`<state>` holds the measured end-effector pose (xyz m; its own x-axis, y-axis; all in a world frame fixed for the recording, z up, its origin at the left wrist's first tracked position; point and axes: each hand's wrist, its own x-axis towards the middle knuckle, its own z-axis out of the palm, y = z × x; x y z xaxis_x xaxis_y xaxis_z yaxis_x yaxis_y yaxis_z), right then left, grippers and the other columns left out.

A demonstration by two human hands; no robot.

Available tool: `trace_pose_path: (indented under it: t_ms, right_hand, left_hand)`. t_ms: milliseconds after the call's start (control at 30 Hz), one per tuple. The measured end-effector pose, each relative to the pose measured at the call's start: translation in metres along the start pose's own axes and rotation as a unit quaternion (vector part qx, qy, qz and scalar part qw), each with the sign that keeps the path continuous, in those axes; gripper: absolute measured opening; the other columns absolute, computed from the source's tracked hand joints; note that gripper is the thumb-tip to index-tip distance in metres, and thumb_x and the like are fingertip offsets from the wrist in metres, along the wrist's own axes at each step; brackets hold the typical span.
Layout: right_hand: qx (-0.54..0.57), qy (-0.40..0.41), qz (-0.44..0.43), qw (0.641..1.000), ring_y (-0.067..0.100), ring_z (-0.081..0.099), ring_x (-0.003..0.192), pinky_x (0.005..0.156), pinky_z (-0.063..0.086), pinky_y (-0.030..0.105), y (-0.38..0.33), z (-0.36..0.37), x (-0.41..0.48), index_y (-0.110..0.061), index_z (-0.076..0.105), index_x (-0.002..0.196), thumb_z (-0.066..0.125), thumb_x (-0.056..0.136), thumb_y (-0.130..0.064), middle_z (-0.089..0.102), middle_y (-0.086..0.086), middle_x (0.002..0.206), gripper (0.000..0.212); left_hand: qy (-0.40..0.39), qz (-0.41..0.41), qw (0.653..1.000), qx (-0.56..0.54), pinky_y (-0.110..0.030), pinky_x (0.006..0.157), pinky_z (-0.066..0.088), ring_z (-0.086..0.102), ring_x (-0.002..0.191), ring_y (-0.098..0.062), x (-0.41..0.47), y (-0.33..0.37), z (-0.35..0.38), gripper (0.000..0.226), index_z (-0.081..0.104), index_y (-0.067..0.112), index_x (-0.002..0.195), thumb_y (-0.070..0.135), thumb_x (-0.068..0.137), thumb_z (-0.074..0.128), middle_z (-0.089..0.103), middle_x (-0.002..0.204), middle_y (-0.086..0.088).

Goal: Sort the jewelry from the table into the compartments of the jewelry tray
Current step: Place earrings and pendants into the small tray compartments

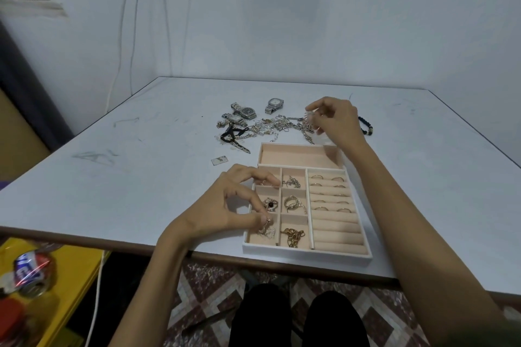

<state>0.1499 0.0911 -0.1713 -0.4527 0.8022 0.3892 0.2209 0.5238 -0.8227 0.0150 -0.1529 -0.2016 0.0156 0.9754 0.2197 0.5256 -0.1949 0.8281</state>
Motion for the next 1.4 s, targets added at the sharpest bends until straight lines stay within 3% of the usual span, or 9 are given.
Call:
trace_pose_path:
  t_ms: [500,667,767,833,900,967,1033,1167,1400]
  right_hand:
    - [0.131,-0.188,0.021,0.973,0.009,0.055,0.054,0.05,0.042,0.018,-0.046,-0.019,-0.088,-0.004,0.068,0.096,0.074,0.08,-0.004,0.064,-0.001,0.072,0.017]
    - [0.086,-0.237,-0.019,0.968,0.018,0.059,0.069,0.07,0.048,0.024,-0.047,-0.019,-0.1,-0.006,0.07,0.082,0.078,0.076,-0.009,0.069,0.007,0.078,0.011]
    - [0.064,-0.272,-0.047,0.959,0.03,0.056,0.075,0.07,0.045,0.029,-0.049,-0.019,-0.104,-0.012,0.074,0.078,0.082,0.072,-0.014,0.068,0.004,0.082,0.01]
    - [0.052,-0.303,-0.063,0.949,0.019,0.053,0.067,0.064,0.04,0.024,-0.051,-0.019,-0.108,-0.013,0.076,0.077,0.084,0.069,-0.013,0.065,0.004,0.082,0.011]
    - [0.048,-0.34,-0.063,0.937,0.006,0.049,0.064,0.061,0.039,0.018,-0.05,-0.018,-0.112,-0.012,0.078,0.077,0.085,0.068,-0.012,0.062,0.003,0.082,0.012]
    - [0.043,-0.374,-0.052,0.925,0.014,0.053,0.07,0.067,0.046,0.028,-0.047,-0.017,-0.116,-0.013,0.078,0.079,0.085,0.068,-0.014,0.059,0.001,0.084,0.013]
    - [0.02,-0.392,-0.056,0.918,0.025,0.056,0.081,0.077,0.049,0.043,-0.046,-0.016,-0.12,-0.017,0.079,0.08,0.085,0.069,-0.018,0.057,0.001,0.088,0.012]
    - [-0.004,-0.394,-0.069,0.916,0.021,0.054,0.084,0.077,0.045,0.039,-0.048,-0.015,-0.124,-0.017,0.079,0.08,0.085,0.07,-0.018,0.054,-0.004,0.086,0.011]
    - [-0.037,-0.387,-0.086,0.917,0.009,0.053,0.079,0.077,0.048,0.036,-0.05,-0.014,-0.122,-0.02,0.078,0.079,0.087,0.068,-0.022,0.054,-0.003,0.083,0.014]
  left_hand:
    - [-0.008,0.016,0.999,0.044,-0.052,0.107,0.026,0.039,0.127,-0.012,0.0,-0.001,0.003,0.004,0.078,0.021,0.071,0.018,0.071,0.082,0.057,0.129,0.02]
    - [-0.005,0.016,1.0,0.021,-0.051,0.109,0.025,0.039,0.13,-0.015,0.001,-0.003,0.003,0.013,0.078,0.021,0.077,0.015,0.068,0.084,0.055,0.132,0.017]
    - [0.043,0.005,0.999,0.006,-0.037,0.104,0.032,0.044,0.125,-0.007,0.003,-0.004,0.002,0.015,0.075,0.025,0.088,0.032,0.075,0.075,0.057,0.127,0.019]
    - [0.113,-0.008,0.993,0.016,-0.029,0.096,0.034,0.048,0.12,-0.003,0.005,-0.01,0.002,0.019,0.071,0.028,0.097,0.035,0.08,0.065,0.06,0.122,0.019]
    - [0.179,-0.026,0.982,0.051,-0.029,0.095,0.038,0.049,0.119,-0.003,0.007,-0.019,0.002,0.024,0.066,0.029,0.107,0.032,0.085,0.057,0.059,0.121,0.017]
    - [0.204,-0.052,0.973,0.093,-0.034,0.103,0.039,0.047,0.122,-0.004,0.008,-0.024,0.001,0.034,0.059,0.027,0.119,0.03,0.088,0.048,0.055,0.127,0.014]
    - [0.187,-0.085,0.966,0.155,-0.038,0.11,0.034,0.043,0.128,-0.009,0.008,-0.026,0.001,0.045,0.051,0.023,0.132,0.031,0.088,0.041,0.05,0.137,0.008]
    - [0.136,-0.125,0.941,0.282,-0.033,0.118,0.01,0.029,0.139,-0.012,0.011,-0.028,0.006,0.043,0.044,0.018,0.141,0.024,0.099,0.04,0.038,0.15,0.003]
    - [0.139,-0.13,0.937,0.292,-0.03,0.118,0.006,0.025,0.142,-0.01,0.012,-0.026,0.007,0.042,0.042,0.02,0.143,0.023,0.101,0.037,0.033,0.153,0.005]
